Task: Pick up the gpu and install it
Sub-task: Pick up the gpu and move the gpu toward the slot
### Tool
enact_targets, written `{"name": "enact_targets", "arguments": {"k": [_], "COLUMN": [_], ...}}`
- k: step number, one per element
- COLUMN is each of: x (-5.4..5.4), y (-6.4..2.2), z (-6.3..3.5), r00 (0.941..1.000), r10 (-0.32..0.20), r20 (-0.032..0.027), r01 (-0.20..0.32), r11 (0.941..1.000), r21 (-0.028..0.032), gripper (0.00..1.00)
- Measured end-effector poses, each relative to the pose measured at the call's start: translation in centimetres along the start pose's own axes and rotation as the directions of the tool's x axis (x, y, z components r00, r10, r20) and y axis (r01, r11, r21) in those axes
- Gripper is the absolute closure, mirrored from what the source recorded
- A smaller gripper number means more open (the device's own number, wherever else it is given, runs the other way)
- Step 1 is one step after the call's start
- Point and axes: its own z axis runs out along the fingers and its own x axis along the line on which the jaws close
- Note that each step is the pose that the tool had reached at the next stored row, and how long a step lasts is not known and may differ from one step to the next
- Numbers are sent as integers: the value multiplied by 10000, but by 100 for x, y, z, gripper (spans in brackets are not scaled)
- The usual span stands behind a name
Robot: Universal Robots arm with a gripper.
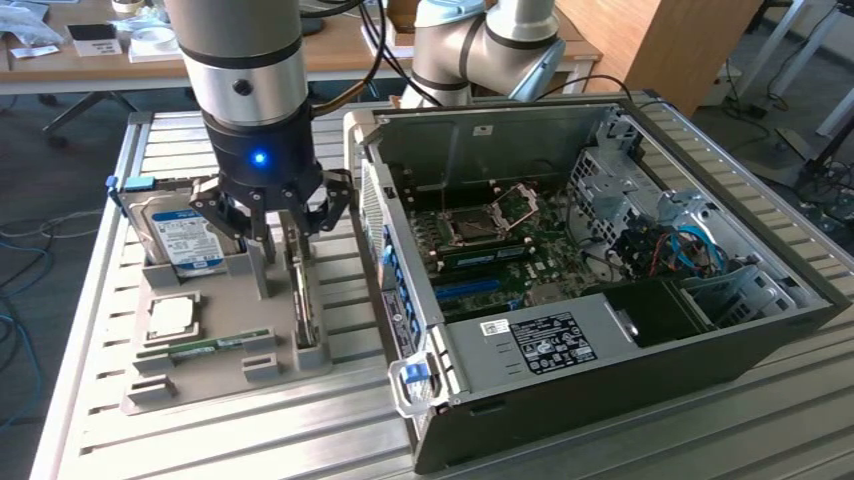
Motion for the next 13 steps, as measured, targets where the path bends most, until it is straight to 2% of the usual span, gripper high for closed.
{"name": "enact_targets", "arguments": {"k": [13], "x": [0], "y": [-1], "z": [22], "r00": [10000], "r10": [0], "r20": [0], "r01": [0], "r11": [10000], "r21": [0], "gripper": [58]}}
